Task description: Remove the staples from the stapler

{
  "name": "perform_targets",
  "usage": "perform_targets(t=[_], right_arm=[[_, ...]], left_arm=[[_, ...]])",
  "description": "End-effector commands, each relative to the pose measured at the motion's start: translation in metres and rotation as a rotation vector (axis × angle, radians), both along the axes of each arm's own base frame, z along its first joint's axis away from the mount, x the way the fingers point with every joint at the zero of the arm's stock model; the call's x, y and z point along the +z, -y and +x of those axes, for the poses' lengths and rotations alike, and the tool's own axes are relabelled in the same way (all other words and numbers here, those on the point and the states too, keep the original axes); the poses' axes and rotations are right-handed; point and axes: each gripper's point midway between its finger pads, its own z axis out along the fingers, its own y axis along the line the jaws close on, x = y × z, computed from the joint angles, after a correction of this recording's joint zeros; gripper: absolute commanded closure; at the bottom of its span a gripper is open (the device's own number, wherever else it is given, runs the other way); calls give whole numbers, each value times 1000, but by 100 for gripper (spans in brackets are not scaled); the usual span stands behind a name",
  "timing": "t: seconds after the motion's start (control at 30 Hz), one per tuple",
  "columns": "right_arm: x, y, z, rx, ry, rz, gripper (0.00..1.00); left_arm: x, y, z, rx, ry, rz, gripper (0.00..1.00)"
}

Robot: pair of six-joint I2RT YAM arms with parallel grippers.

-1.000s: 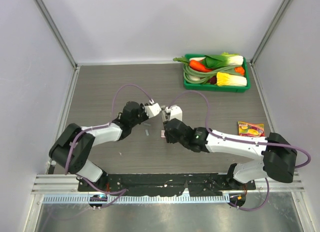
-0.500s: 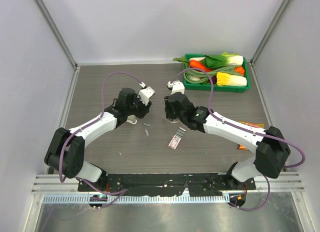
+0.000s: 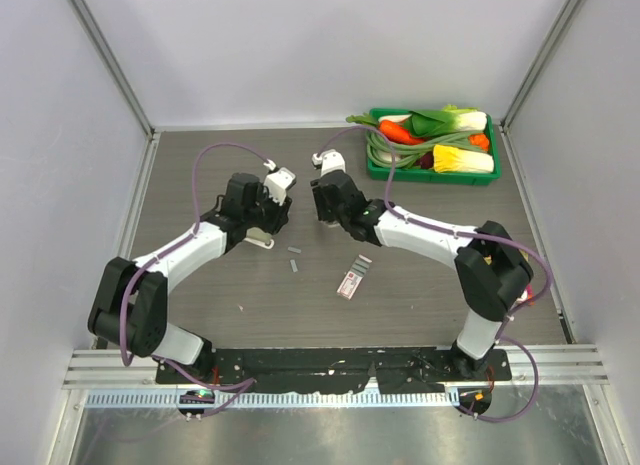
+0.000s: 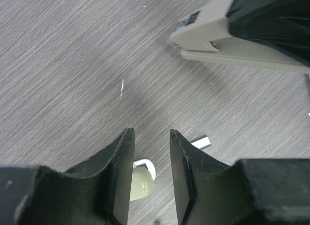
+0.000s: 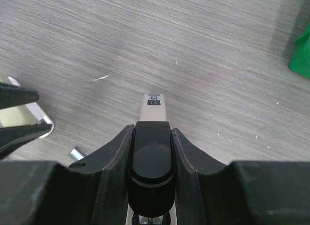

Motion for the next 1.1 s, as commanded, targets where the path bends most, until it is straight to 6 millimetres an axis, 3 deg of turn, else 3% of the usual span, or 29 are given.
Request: perform_targets(t=[0.0,0.03,0.13,0.17,0.23,0.27,0.43,0.53,0.57,0.6,0.67,0.8,0.93,1.03,1.07], right_arm=[[67,-21,42,-48,267,141,99],[59,-19,47,-78,279,128,99],[61,-22,60,-132,336,141,99],[51,-25,65,-145,339,130,99],[48,-32,70,-161,348,125,99],[35,-34,72,-170,339,99,99],[9,-44,72,-150,288,51,99],[-8,-44,65,-125,233,24,92],[-14,-41,61,-120,208,4,88],[-13,-43,56,-97,192,19,78],[-22,-37,49,-89,153,-12,72],[-17,-31,32,-59,108,1,52],[-15,-21,17,-58,60,6,50],[-3,-14,8,-66,49,30,48],[-2,-4,-1,-87,22,17,48]], left_arm=[[30,0,1,12,49,-45,61],[28,-1,0,16,43,-40,61],[24,-6,-2,20,36,-18,62],[24,-7,-3,20,34,-15,62],[24,-9,-4,24,31,-12,62],[23,-10,-4,24,29,-9,62],[23,-10,-4,24,18,-10,62],[24,-10,-3,24,18,-14,62],[25,-9,-3,25,15,-17,62],[27,-9,-2,25,15,-17,62],[30,-9,-2,26,12,-25,61],[34,-8,-4,20,2,-31,61],[38,-10,-6,20,-1,-28,61],[41,-11,-9,14,-1,-19,61],[42,-12,-9,13,0,-16,61]])
